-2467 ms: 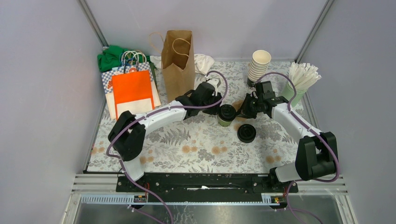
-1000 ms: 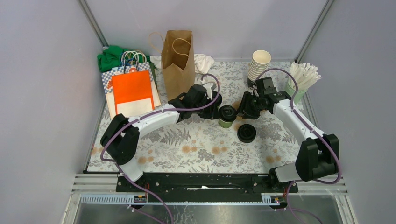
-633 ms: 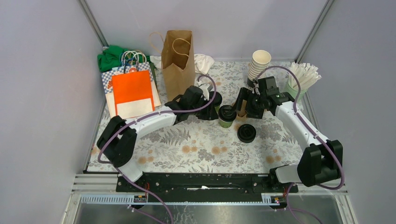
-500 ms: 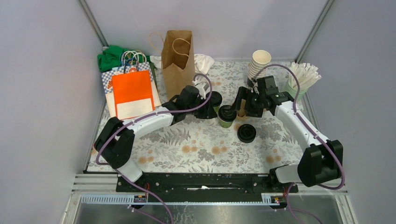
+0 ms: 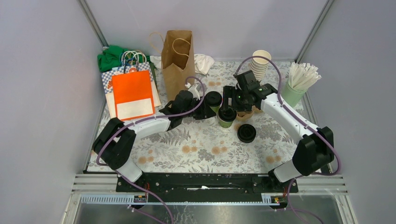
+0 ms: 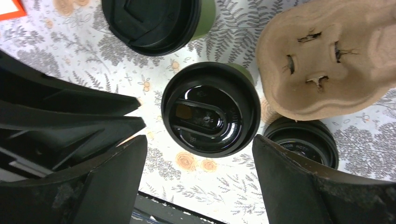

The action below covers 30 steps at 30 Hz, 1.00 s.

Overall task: Pack the takeout coffee
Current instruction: Close the cup lid on the coffee cup.

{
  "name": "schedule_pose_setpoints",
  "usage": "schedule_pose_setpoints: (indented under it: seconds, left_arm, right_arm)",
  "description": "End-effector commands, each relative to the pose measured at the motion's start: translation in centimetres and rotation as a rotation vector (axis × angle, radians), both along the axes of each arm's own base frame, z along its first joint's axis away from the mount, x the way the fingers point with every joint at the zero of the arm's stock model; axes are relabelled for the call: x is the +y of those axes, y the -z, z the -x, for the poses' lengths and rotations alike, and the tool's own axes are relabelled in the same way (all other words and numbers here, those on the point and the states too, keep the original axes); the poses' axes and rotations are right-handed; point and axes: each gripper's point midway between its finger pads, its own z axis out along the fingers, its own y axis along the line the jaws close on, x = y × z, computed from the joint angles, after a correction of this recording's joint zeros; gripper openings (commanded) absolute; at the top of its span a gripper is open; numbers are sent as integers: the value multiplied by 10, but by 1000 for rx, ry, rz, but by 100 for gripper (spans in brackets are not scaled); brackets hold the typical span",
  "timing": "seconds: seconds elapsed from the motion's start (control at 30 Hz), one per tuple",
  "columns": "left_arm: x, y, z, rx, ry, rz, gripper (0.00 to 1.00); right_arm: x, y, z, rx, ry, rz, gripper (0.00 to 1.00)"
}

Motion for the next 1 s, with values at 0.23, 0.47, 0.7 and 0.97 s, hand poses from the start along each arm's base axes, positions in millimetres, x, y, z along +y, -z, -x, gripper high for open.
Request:
schedule_pose_setpoints:
  seconds: [0.23,0.47,0.7,0.97]
  left_arm:
    - [30,-64,-1,-210,-131,141,42]
    - [109,-60,-11,-229,-484,-3,99]
    - [116,-82,9,-333,-433,104,88]
    - [43,-68,12,-160,-188,224,69]
  right_arm:
    - [-11,-10,-8,-61,27,112,90]
    - [-13,-20,-10,-119,45,88,95]
    - [-15,-26,-11,-117,74,94,93]
    - [-10,-14,-10,-64,80,98,88]
